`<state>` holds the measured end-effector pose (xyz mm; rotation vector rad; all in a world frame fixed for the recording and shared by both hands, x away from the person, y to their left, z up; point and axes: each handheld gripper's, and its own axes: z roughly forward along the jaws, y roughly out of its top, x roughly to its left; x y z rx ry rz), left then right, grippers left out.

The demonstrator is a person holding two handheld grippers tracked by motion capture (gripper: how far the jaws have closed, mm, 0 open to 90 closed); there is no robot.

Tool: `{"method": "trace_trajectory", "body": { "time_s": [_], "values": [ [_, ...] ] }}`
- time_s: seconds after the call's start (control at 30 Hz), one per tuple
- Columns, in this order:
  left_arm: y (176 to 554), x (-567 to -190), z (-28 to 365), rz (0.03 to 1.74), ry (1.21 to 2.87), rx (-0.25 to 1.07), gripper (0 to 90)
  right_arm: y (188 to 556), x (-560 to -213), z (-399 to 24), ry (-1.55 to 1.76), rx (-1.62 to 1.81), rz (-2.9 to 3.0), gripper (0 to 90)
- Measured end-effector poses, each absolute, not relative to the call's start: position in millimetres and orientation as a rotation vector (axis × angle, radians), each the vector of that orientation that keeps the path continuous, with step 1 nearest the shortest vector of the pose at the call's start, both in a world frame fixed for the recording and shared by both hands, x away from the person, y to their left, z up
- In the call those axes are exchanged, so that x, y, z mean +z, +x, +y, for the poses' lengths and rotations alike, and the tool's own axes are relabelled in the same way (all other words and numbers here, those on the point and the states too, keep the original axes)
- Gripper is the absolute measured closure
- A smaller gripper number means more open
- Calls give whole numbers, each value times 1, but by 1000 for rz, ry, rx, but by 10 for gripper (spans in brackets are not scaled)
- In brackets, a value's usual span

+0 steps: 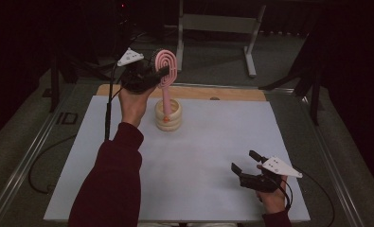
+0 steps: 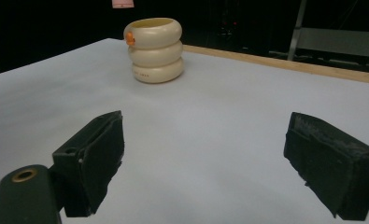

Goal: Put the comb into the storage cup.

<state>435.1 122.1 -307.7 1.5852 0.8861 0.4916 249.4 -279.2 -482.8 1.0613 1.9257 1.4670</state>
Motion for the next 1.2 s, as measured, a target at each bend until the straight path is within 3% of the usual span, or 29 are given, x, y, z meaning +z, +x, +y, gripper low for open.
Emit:
{"method": "trace_trajectory", "body": {
  "time_s": [1.2],
  "values": [
    [456, -334, 118, 937, 1511, 484, 648, 250, -481, -281, 1047, 1484, 1916, 126]
  ]
}}
